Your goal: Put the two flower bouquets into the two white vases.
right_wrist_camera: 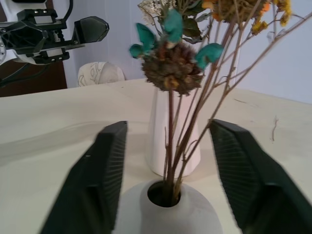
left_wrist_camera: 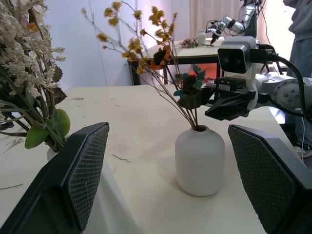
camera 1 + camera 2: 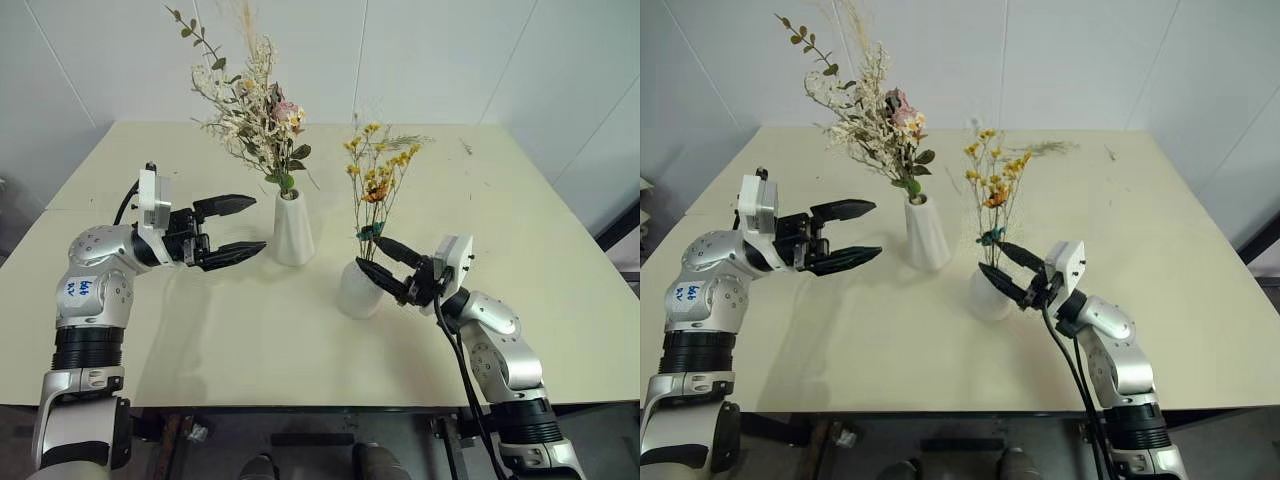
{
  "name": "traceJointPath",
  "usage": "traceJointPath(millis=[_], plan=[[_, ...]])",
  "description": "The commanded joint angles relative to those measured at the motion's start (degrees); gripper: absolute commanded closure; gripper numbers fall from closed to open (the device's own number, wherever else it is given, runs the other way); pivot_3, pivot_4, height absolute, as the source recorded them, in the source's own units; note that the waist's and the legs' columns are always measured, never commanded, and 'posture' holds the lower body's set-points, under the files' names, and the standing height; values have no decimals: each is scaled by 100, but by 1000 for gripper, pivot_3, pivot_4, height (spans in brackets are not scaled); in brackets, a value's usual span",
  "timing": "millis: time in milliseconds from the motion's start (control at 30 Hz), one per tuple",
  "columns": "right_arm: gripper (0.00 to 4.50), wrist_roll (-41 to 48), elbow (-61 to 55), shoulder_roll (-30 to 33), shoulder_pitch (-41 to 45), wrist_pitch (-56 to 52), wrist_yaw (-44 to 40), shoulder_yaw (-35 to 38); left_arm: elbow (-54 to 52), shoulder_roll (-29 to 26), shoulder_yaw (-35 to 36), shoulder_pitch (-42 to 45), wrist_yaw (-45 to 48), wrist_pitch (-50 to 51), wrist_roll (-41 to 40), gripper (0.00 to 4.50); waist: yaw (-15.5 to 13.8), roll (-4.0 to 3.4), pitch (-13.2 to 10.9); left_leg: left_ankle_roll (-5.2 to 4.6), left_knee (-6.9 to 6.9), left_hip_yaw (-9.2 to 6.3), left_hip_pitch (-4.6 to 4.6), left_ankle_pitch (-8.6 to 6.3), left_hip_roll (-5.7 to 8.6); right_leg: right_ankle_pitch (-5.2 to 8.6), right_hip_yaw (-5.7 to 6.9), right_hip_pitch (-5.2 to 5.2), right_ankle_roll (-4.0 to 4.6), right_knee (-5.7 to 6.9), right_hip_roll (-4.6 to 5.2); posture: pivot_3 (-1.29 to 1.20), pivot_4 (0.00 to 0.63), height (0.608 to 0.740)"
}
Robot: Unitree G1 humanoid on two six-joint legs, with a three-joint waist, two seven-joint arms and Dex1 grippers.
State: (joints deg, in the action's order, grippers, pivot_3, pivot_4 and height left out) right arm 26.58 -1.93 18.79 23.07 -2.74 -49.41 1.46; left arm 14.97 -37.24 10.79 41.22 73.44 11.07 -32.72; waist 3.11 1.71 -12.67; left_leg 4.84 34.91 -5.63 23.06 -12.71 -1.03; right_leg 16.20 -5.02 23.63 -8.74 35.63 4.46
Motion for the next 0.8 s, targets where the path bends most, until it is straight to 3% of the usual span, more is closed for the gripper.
traceJointPath(millis=[33,100,300,500,800], plan=[[517,182,-399,247,-83,-87,-56,236,-80,-132,87,79,43,-6,-14,305,-4,0,0,0,0,0,0,0,0,0,0,0,0,0,0,0,150,740],[24,221,-498,367,-138,-154,-55,301,-89,-140,91,69,47,-3,-15,305,-9,0,0,0,0,0,0,0,0,0,0,0,0,0,0,0,150,740],[24,515,-942,1316,-632,-664,-393,788,-188,-368,143,-98,144,94,-34,305,-22,0,0,-1,-2,0,3,-1,0,1,0,0,1,-8,0,0,150,740],[24,603,-680,2450,-860,-599,-1280,1365,-87,-868,364,-448,367,69,-13,305,13,-1,-1,-2,-2,5,0,-3,-1,4,-1,-1,6,-10,0,0,150,740],[24,173,1055,3272,326,-186,-2607,1038,142,-1218,552,-1098,421,-521,281,305,5,-2,-2,-3,6,18,-3,-1,-4,23,-3,-2,42,-18,3,0,150,740]])
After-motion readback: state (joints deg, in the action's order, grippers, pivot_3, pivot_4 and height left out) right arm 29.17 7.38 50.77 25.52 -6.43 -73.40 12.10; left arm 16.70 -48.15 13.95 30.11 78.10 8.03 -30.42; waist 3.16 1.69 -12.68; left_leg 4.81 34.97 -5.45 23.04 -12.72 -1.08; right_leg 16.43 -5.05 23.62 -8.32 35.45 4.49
